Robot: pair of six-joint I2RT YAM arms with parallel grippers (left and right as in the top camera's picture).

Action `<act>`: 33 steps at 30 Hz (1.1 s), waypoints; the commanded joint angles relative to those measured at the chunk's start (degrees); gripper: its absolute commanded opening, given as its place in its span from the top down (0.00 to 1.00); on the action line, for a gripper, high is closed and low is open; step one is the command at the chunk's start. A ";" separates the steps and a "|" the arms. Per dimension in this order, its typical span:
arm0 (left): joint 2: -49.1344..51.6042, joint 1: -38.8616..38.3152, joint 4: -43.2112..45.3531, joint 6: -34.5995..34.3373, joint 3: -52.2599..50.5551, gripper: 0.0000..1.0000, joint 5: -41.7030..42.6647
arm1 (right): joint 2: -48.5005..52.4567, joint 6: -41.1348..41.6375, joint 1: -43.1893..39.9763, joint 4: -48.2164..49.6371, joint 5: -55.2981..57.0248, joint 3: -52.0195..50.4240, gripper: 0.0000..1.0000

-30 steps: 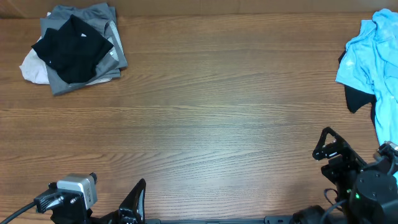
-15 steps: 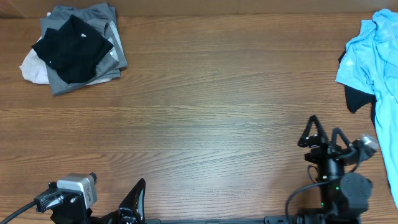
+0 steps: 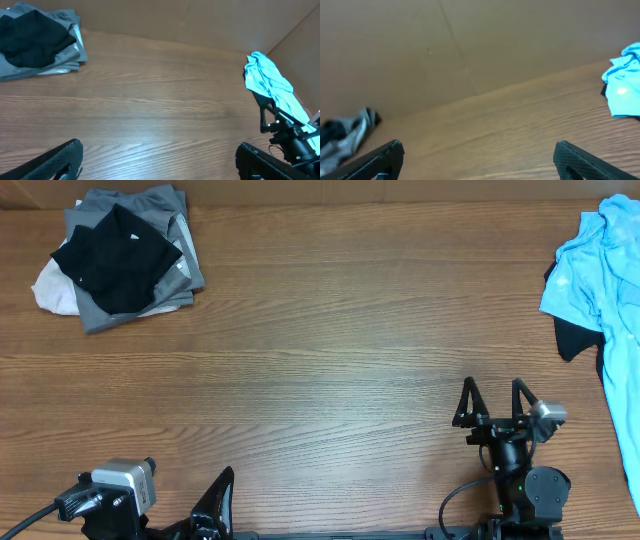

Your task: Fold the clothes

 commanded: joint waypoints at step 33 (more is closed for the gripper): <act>-0.50 -0.31 0.02 0.90 0.02 0.00 -0.22 | -0.72 -5.11 -0.26 -1.09 0.57 -0.61 0.00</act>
